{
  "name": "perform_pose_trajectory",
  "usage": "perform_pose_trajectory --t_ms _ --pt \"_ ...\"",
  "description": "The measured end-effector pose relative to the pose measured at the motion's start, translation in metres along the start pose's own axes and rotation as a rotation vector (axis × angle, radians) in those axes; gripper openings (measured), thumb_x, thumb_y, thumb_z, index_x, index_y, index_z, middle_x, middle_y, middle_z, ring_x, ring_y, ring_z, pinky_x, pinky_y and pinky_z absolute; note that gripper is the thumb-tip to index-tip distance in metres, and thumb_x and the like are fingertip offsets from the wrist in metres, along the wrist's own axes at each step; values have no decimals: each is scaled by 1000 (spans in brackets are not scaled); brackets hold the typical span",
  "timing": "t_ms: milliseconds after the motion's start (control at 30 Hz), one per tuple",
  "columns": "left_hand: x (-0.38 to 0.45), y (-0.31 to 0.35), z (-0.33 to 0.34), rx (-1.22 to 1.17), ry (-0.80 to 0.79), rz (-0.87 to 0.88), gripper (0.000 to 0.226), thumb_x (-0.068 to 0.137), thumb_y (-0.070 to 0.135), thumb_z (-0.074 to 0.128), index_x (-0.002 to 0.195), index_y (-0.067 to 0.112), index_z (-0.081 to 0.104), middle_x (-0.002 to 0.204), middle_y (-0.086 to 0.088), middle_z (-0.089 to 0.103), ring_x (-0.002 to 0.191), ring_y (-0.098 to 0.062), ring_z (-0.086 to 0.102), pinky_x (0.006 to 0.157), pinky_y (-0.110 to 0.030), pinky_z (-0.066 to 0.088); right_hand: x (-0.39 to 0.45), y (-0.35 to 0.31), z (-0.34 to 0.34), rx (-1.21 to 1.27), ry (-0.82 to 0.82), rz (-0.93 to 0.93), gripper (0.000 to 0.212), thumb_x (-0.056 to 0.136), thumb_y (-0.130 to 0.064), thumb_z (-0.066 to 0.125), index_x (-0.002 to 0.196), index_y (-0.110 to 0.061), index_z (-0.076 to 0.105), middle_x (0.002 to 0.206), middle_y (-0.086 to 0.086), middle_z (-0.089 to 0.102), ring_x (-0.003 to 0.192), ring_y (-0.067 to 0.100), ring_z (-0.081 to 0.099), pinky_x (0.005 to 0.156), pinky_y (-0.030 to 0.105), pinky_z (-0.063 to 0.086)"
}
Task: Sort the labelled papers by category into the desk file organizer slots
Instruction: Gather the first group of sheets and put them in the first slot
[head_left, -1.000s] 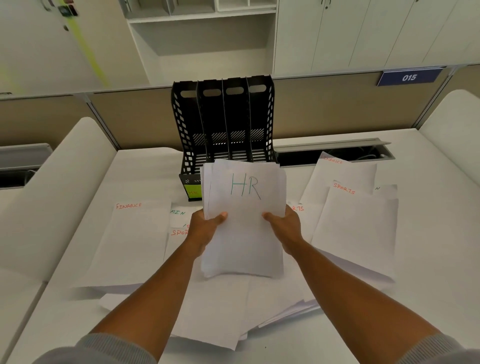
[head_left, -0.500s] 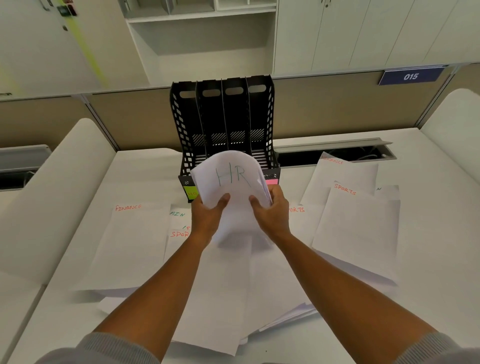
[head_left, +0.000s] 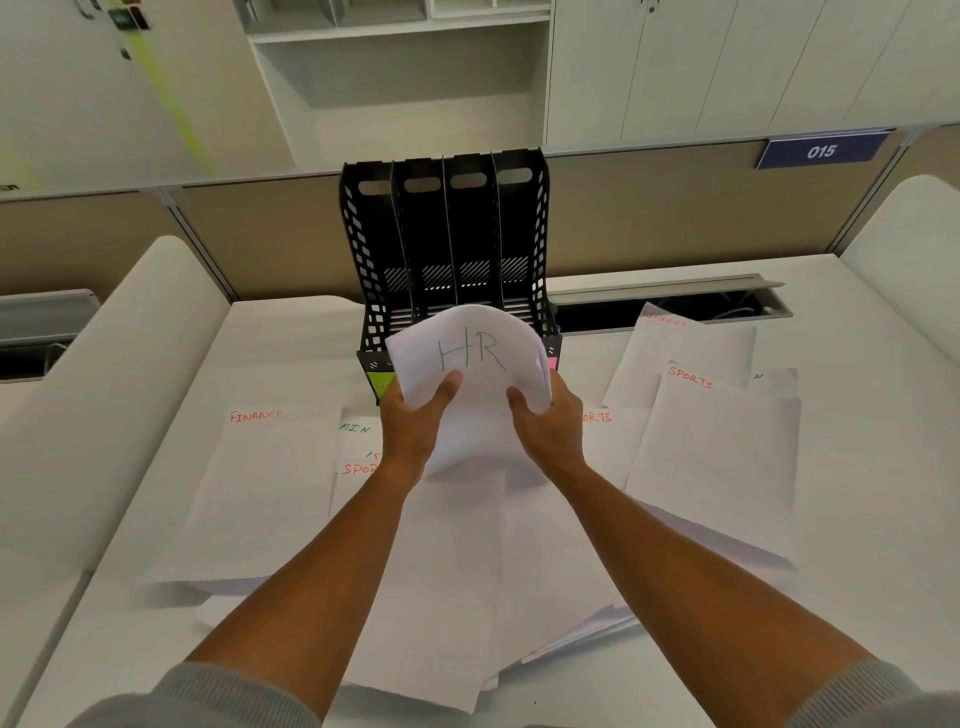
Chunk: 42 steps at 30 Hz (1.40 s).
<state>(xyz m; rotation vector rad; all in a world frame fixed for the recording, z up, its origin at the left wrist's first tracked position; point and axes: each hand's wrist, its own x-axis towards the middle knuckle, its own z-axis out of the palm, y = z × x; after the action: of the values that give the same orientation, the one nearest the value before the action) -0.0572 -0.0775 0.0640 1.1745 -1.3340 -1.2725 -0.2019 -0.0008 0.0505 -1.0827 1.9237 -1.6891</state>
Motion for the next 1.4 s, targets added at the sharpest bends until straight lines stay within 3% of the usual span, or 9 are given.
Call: perform_pose_trajectory --t_ms 67,267,400,667,767,933,1067,1233,1400 --pt "1 1 -1 -22 10 8 58 78 42 78 128 21 58 115 2 67 103 -14 64 75 -19 57 -4 6 -3 -4 -6 15 31 87 -29 67 115 -28 55 89 -20 55 76 1 58 56 3 45" --pt "1 -2 -2 11 11 2 49 82 42 74 126 23 60 112 3 68 99 -16 65 65 -13 55 -7 12 -4 -48 -30 65 33 88 -31 66 118 -19 58 94 -12 58 77 6 57 71 21 51" --pt "5 2 -4 14 26 27 49 82 41 73 126 23 58 114 0 67 100 -18 65 70 -18 57 -1 5 -2 -46 -25 35 32 89 -29 64 118 -17 58 94 -10 59 80 10 58 66 11 48" --pt "6 -15 -13 120 -120 -72 31 88 32 69 117 32 56 109 5 65 107 -23 61 88 -35 52 -5 20 -9 -196 -166 129 36 91 -33 61 121 -14 60 97 -6 60 87 16 59 82 37 54" --pt "9 -18 -17 150 -89 -89 45 90 32 67 130 16 55 121 -5 65 112 -27 60 97 -43 51 -2 18 -12 -316 -220 111 35 94 -36 55 119 -12 62 102 4 68 91 25 65 78 32 51" --pt "22 -3 -20 102 12 -43 51 86 37 71 128 12 59 119 -6 68 107 -26 65 94 -42 54 25 -11 -8 -559 -318 34 33 96 -34 50 111 -9 65 96 15 69 85 32 65 75 36 53" --pt "40 4 -31 48 99 -1 45 84 37 73 123 20 57 119 1 65 105 -20 63 90 -34 55 50 -46 -4 -468 -390 52 26 94 -26 52 108 -10 67 95 10 66 77 24 62 64 28 49" --pt "52 -13 -49 40 233 -112 50 83 42 73 126 27 53 124 3 59 109 -16 58 83 -25 50 67 -91 14 -355 -355 69 12 94 -23 50 94 -18 62 90 -5 62 40 7 59 36 15 43" --pt "54 -44 -62 127 232 -215 47 84 39 72 125 23 55 127 -3 63 112 -17 60 84 -26 47 77 -131 40 -388 -320 -11 21 90 -12 43 77 -8 59 82 11 68 49 21 64 37 24 48"
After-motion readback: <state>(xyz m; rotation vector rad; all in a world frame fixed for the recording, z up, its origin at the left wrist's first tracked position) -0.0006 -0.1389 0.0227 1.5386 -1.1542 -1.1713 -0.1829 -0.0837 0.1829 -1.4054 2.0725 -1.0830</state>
